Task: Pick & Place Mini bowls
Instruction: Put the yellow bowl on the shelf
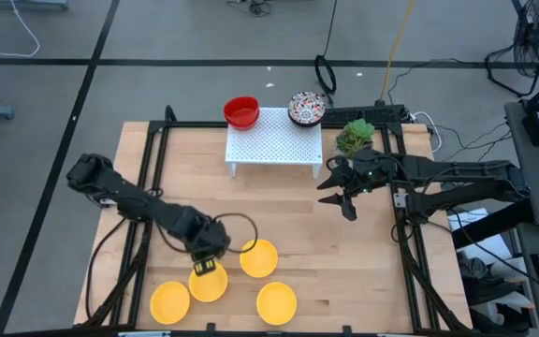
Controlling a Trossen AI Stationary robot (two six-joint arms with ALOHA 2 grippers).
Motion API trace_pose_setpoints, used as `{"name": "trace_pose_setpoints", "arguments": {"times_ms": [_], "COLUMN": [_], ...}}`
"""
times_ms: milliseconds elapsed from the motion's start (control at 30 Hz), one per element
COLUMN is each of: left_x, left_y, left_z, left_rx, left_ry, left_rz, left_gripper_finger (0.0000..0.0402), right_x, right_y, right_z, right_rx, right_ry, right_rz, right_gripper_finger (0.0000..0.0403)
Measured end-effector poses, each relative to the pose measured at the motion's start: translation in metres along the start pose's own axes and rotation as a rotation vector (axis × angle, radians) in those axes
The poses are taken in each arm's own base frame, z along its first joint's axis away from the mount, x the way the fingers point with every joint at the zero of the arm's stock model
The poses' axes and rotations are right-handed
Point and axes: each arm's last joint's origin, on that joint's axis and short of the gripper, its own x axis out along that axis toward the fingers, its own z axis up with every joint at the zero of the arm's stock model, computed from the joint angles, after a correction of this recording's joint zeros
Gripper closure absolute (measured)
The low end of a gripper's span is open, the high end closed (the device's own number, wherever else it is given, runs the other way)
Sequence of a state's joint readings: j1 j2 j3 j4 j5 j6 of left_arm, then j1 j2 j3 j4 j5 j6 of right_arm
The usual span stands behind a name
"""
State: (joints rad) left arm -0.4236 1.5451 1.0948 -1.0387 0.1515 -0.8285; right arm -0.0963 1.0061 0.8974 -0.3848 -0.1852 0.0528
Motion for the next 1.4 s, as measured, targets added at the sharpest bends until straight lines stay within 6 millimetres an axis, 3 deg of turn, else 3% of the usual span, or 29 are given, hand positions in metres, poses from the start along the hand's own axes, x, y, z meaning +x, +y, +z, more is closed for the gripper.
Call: {"name": "trace_pose_setpoints", "arguments": {"times_ms": [367, 567, 1400], "left_x": [0.040, 0.051, 0.051], "left_y": [-0.003, -0.005, -0.012], "left_z": [-0.024, -0.029, -0.024], "left_rx": [-0.027, -0.003, 0.058], "left_ry": [-0.005, -0.010, -0.039], "left_rz": [-0.006, -0.051, -0.143], "left_gripper_finger": [0.0259, 0.0237, 0.0241], "right_x": [0.005, 0.005, 0.005], "right_y": [-0.001, -0.001, -0.001], "right_z": [-0.004, -0.004, -0.004], "right_rx": [0.033, 0.033, 0.033], "right_ry": [-0.038, -0.037, -0.037], "right_rz": [0.003, 0.003, 0.003], "right_gripper_finger": [0.0232, 0.0232, 0.0232]}}
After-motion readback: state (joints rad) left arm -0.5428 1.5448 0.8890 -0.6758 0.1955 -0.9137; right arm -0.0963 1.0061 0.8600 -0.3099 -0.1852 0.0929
